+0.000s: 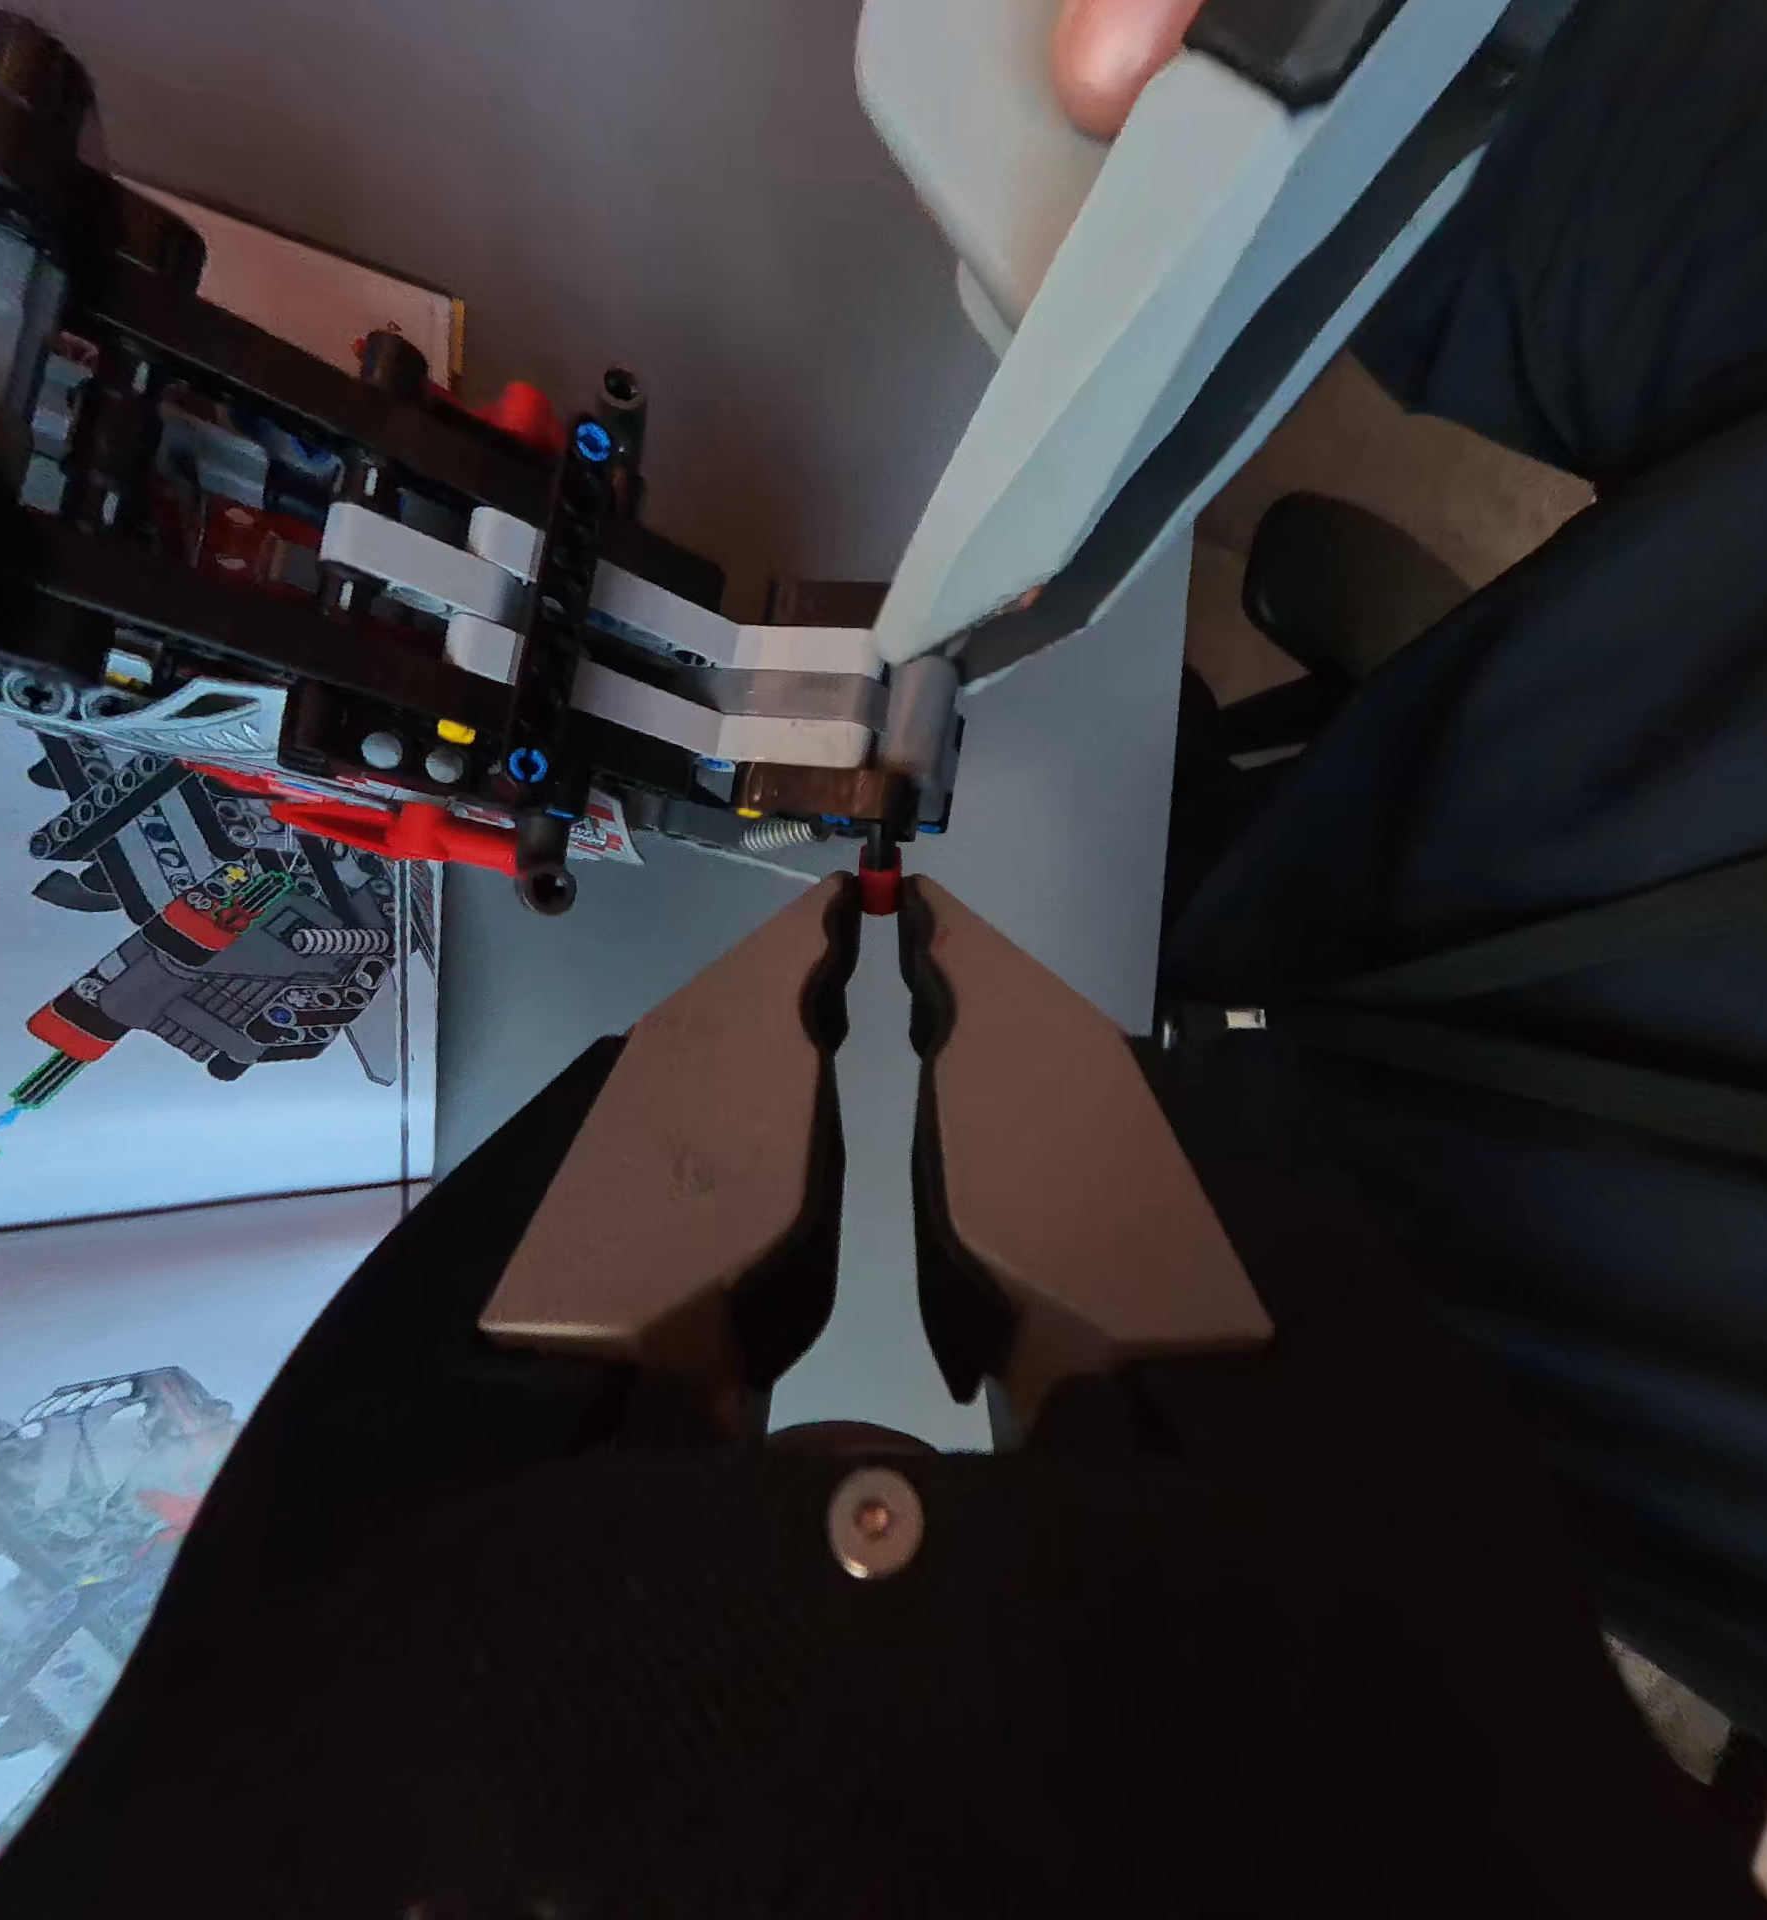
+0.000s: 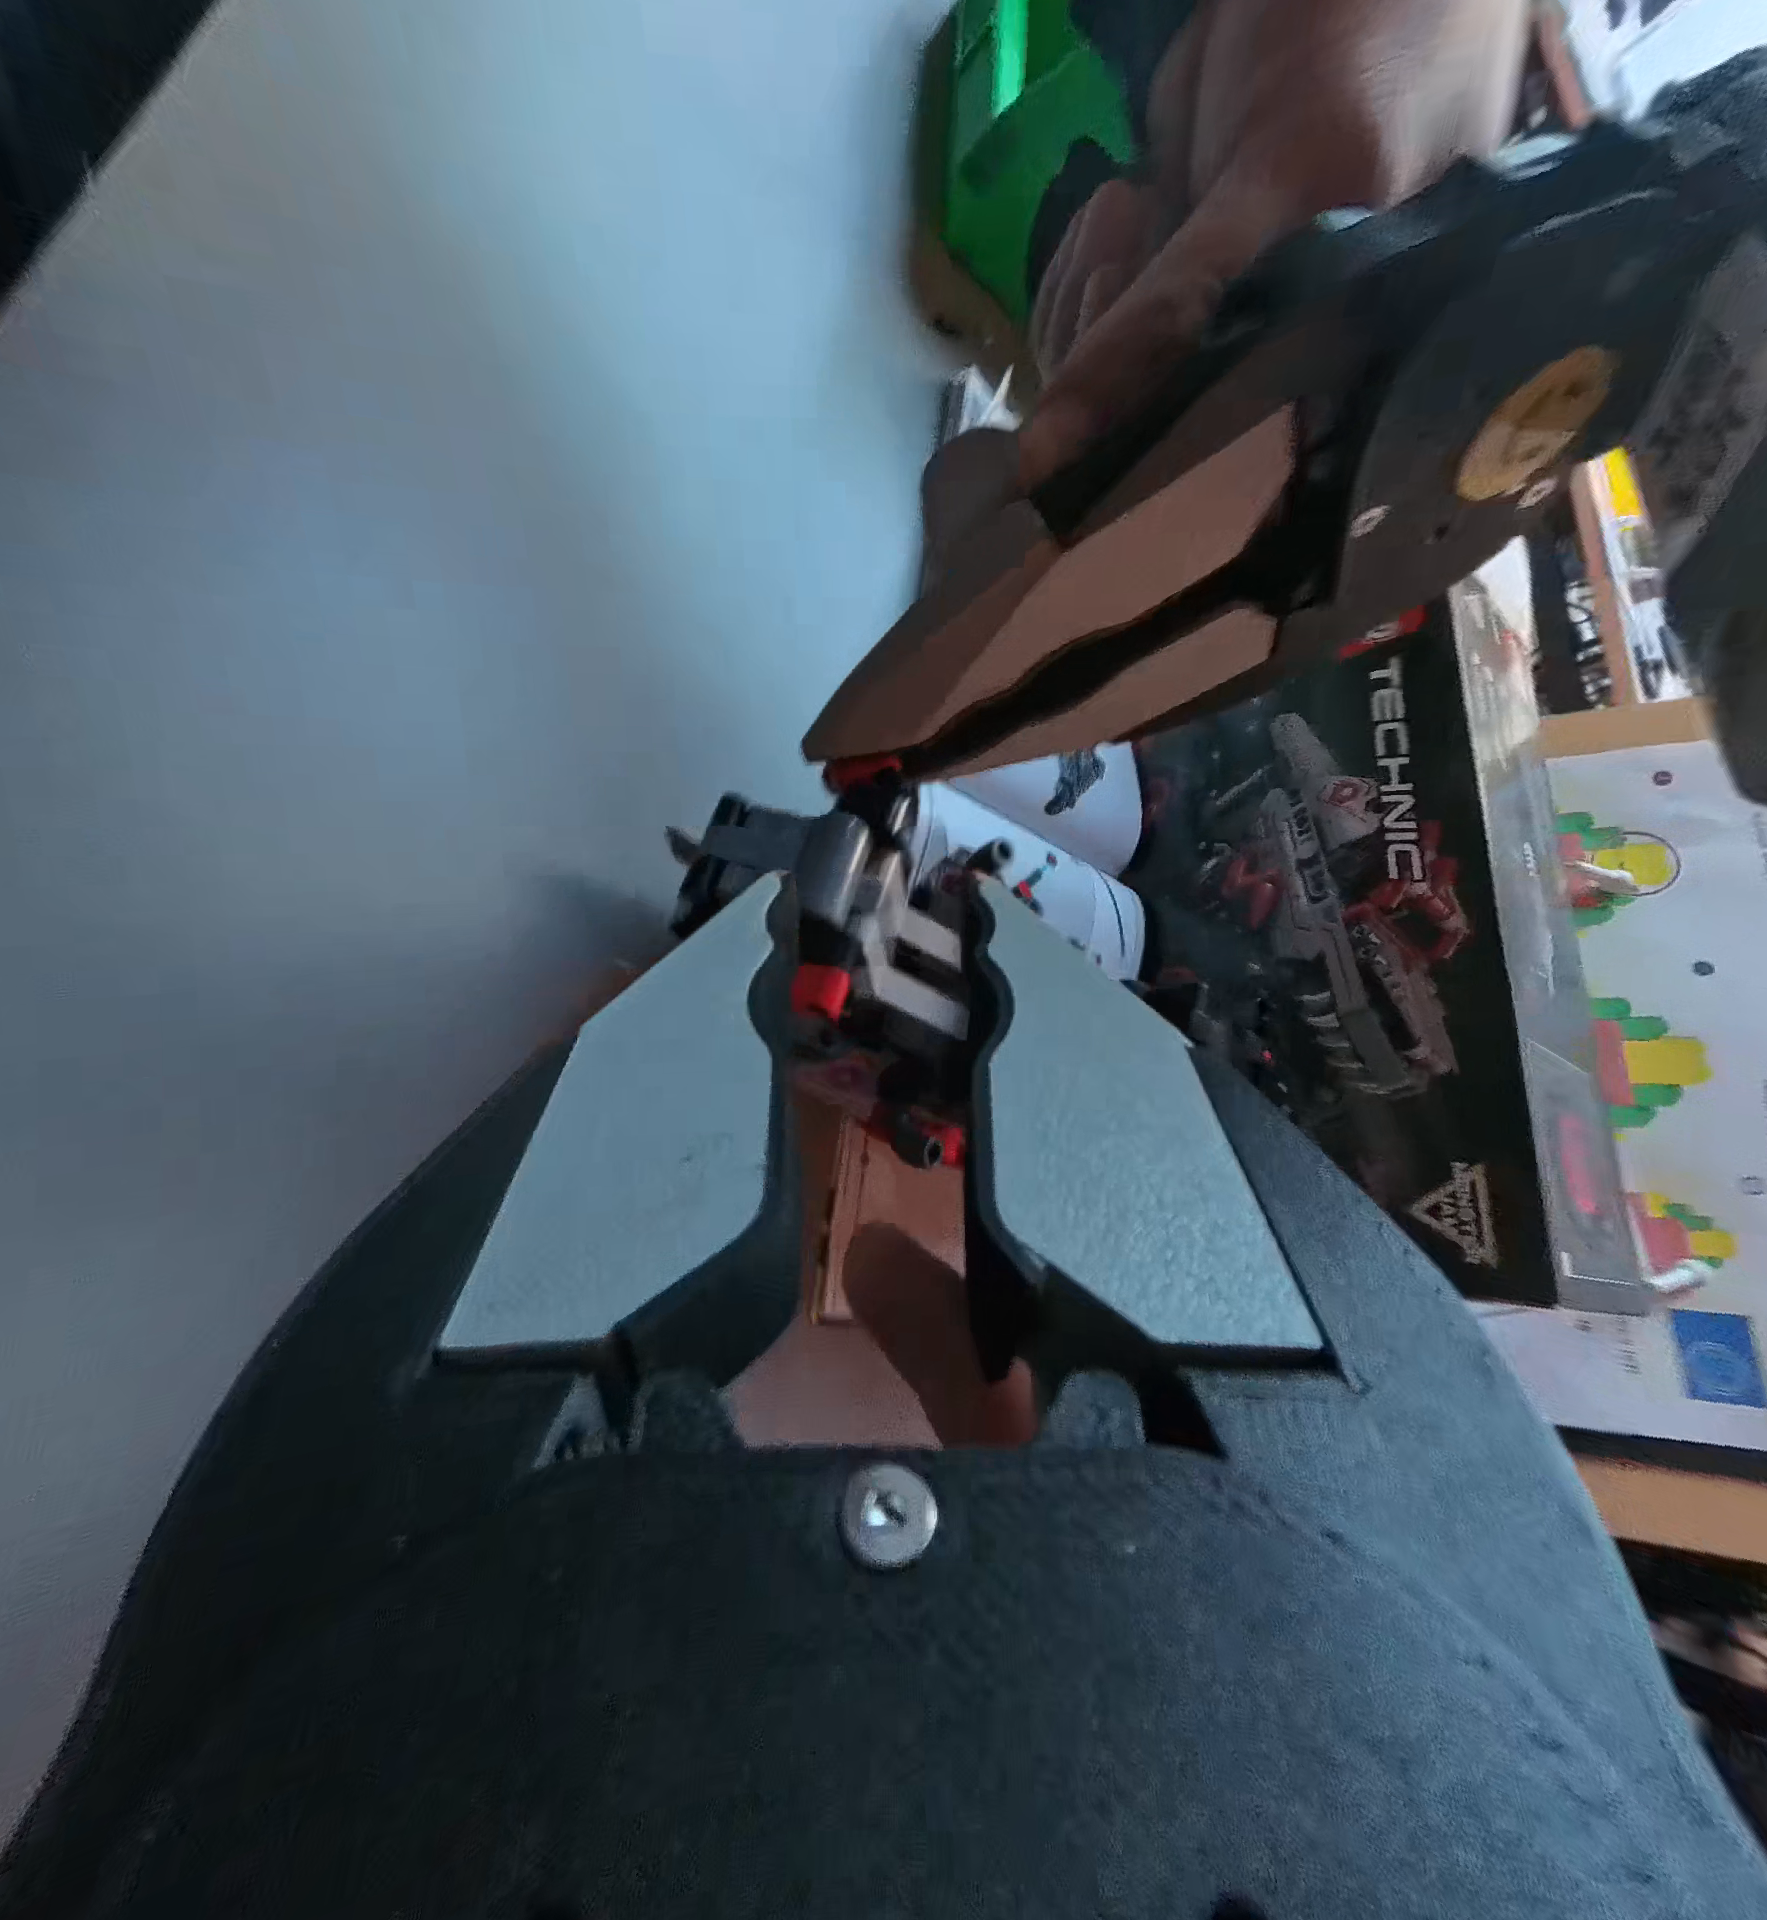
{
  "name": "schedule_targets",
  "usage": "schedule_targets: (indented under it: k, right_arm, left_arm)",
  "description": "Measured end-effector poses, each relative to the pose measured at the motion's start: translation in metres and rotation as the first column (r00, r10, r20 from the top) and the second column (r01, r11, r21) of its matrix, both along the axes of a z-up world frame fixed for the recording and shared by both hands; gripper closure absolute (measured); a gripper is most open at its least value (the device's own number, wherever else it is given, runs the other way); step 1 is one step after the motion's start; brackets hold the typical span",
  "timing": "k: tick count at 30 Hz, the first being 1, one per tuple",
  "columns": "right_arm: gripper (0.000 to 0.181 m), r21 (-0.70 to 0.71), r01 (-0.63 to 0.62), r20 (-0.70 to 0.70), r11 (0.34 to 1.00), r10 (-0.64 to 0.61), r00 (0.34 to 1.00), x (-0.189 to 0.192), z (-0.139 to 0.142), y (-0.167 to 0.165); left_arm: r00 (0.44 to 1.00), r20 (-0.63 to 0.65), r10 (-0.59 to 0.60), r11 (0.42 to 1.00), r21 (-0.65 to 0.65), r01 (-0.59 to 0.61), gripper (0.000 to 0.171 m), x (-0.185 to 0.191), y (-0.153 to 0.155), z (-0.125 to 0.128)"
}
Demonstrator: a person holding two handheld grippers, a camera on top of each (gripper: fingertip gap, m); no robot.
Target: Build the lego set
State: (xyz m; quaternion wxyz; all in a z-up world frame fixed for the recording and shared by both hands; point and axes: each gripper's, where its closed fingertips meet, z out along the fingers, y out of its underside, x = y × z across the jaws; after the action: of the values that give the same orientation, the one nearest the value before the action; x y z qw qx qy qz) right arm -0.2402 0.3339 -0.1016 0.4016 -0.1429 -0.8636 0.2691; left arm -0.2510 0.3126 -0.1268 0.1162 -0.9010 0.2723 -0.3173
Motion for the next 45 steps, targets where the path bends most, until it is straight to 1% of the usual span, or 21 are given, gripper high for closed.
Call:
schedule_targets:
  k: [2,4,7,10,12,14,18,22,24,26,28,33,37,42,45]
  right_arm:
    - [0.156,-0.127,0.003,0.007,0.992,-0.002,1.0,-0.005,0.01,-0.006]
    - [0.162,-0.17,0.022,0.001,0.985,-0.022,1.0,-0.009,0.014,-0.009]
    - [0.167,-0.16,0.055,-0.006,0.985,-0.057,0.998,-0.014,0.015,-0.014]
    - [0.169,-0.165,0.037,0.021,0.986,-0.034,0.999,-0.016,0.014,-0.033]
    - [0.168,-0.14,0.002,-0.024,0.99,-0.005,1.0,-0.016,0.017,-0.046]
    - [0.162,-0.13,-0.025,-0.044,0.991,0.02,0.999,-0.015,0.02,-0.058]
    - [0.168,-0.069,-0.031,-0.055,0.997,0.027,0.998,-0.015,0.017,-0.073]
    - [0.172,-0.07,-0.021,-0.036,0.997,0.018,0.999,-0.012,0.017,-0.08]
    - [0.174,-0.122,-0.007,-0.011,0.993,0.006,1.0,-0.01,0.02,-0.081]
    - [0.178,-0.206,0.014,0.027,0.978,-0.008,1.0,-0.01,0.022,-0.082]
    - [0.18,-0.251,0.028,0.058,0.968,-0.014,0.998,-0.01,0.022,-0.082]
    - [0.181,-0.187,0.051,0.052,0.981,-0.042,0.998,-0.013,0.015,-0.082]
    - [0.181,-0.072,0.081,-0.039,0.994,-0.084,0.996,-0.015,0.018,-0.078]
    - [0.181,-0.067,0.104,-0.114,0.992,-0.111,0.987,-0.012,0.021,-0.073]
    - [0.181,-0.049,0.09,-0.124,0.995,-0.096,0.988,-0.009,0.017,-0.076]
  left_arm:
    - [0.999,-0.027,-0.028,1.0,-0.013,0.028,0.167,-0.001,-0.002,0.0]
    - [0.998,-0.05,-0.046,0.999,-0.016,0.045,0.167,-0.002,-0.007,-0.002]
    - [0.997,-0.061,-0.044,0.999,0.027,0.045,0.167,-0.006,-0.016,0.002]
    - [0.998,-0.059,-0.034,0.993,0.113,0.041,0.167,-0.006,-0.026,0.012]
    - [0.999,-0.037,-0.027,0.989,0.145,0.033,0.167,-0.003,-0.034,0.02]
    - [0.999,-0.035,-0.03,0.987,0.159,0.035,0.167,-0.002,-0.042,0.023]
    - [0.999,-0.017,-0.043,0.986,0.162,0.045,0.167,0.002,-0.053,0.026]
    - [0.997,-0.016,-0.071,0.983,0.171,0.073,0.167,0.008,-0.06,0.027]
    - [0.997,-0.017,-0.075,0.98,0.182,0.077,0.167,0.01,-0.06,0.027]
    - [0.996,-0.045,-0.079,0.975,0.203,0.087,0.167,0.009,-0.06,0.025]
    - [0.994,-0.068,-0.086,0.97,0.22,0.1,0.167,0.009,-0.061,0.025]
    - [0.99,-0.105,-0.093,0.97,0.213,0.113,0.167,0.007,-0.063,0.022]
    - [0.994,-0.085,-0.064,0.97,0.228,0.082,0.167,0.005,-0.06,0.024]
    - [1.0,0.013,0.024,0.937,0.348,-0.027,0.166,0.007,-0.054,0.03]
    - [0.993,0.097,0.061,0.887,0.45,-0.099,0.161,0.014,-0.051,0.037]
